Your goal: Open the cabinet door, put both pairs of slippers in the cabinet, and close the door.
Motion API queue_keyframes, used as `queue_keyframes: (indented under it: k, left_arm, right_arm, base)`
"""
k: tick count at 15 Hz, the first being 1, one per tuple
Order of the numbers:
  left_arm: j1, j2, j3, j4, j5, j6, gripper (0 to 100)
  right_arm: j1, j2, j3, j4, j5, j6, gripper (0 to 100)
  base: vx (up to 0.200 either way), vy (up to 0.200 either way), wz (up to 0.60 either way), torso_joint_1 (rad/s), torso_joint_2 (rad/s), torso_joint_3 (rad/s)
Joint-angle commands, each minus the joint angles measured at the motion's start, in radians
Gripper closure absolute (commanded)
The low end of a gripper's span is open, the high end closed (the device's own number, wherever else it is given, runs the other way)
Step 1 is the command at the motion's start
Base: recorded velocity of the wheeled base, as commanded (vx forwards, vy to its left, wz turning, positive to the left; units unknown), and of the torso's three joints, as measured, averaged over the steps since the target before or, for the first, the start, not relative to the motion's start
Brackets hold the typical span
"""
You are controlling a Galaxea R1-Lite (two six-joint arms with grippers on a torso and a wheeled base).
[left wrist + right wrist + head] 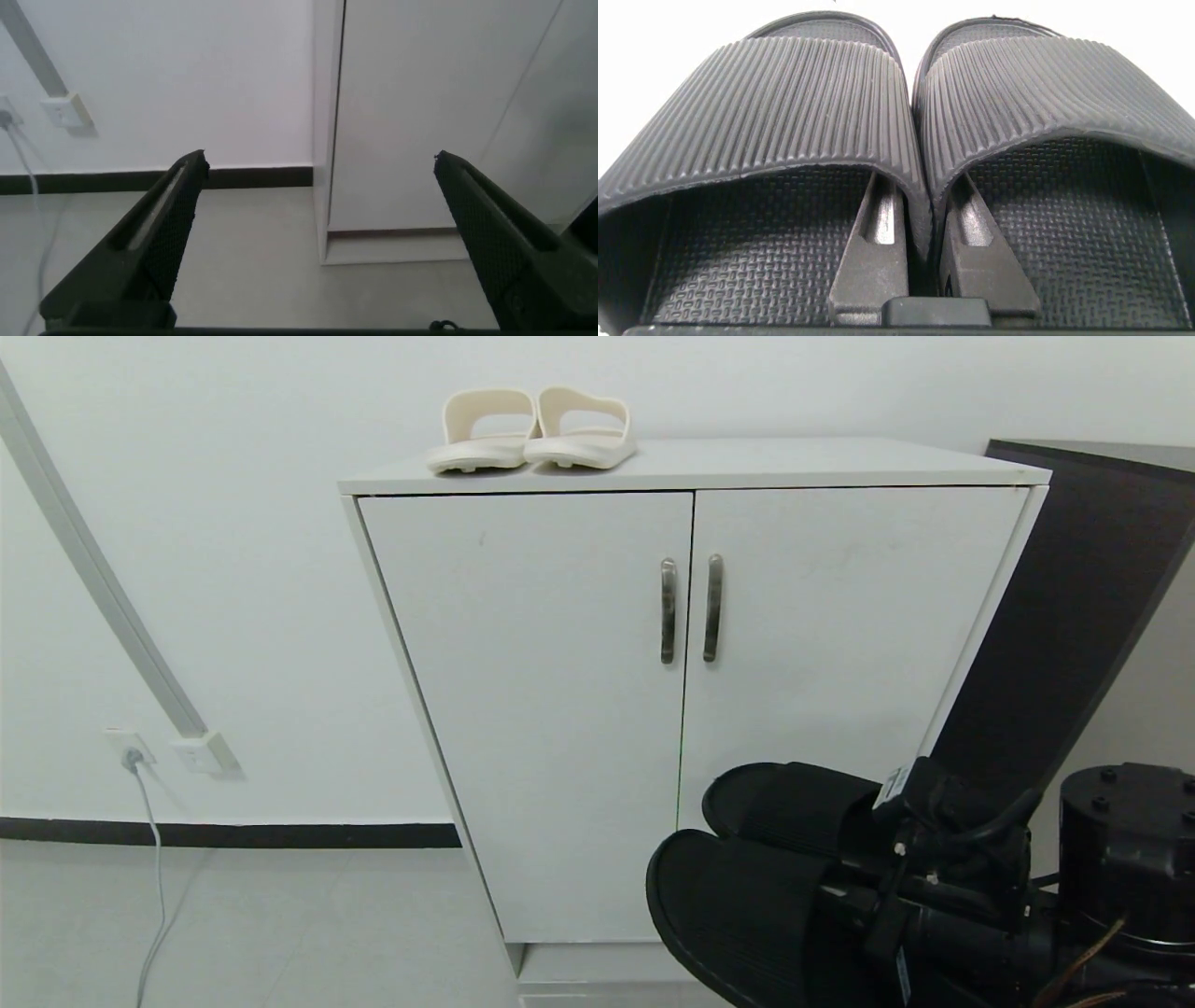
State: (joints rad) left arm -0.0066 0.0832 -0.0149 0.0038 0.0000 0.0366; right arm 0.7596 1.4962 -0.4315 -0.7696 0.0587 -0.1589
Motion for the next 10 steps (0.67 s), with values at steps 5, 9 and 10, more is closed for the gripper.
queue_keyframes:
  k: [5,9,10]
  left_arm:
    - [-0.006,0.394,-0.272,-0.047,-0.189,-0.044,0]
    - [-0.007,0.659,-0.277,-0.269,-0.39,-0.043,0]
    - [-0.01,0.691,-0.28,-0.301,-0.414,-0.043,0]
  right_arm:
    - [0.004,-0.03,0.019,0.0,-0.005,-0.03,100]
    - [0.009,-0.045,0.023,0.0,-0.004,-0.037,100]
    - [0.009,-0.045,0.023,0.0,-0.004,-0.037,100]
  base:
    - [0.0,0.0,0.0,0.0,0.0,0.0]
    - [0.0,0.0,0.0,0.0,0.0,0.0]
    - [0.0,0.0,0.0,0.0,0.0,0.0]
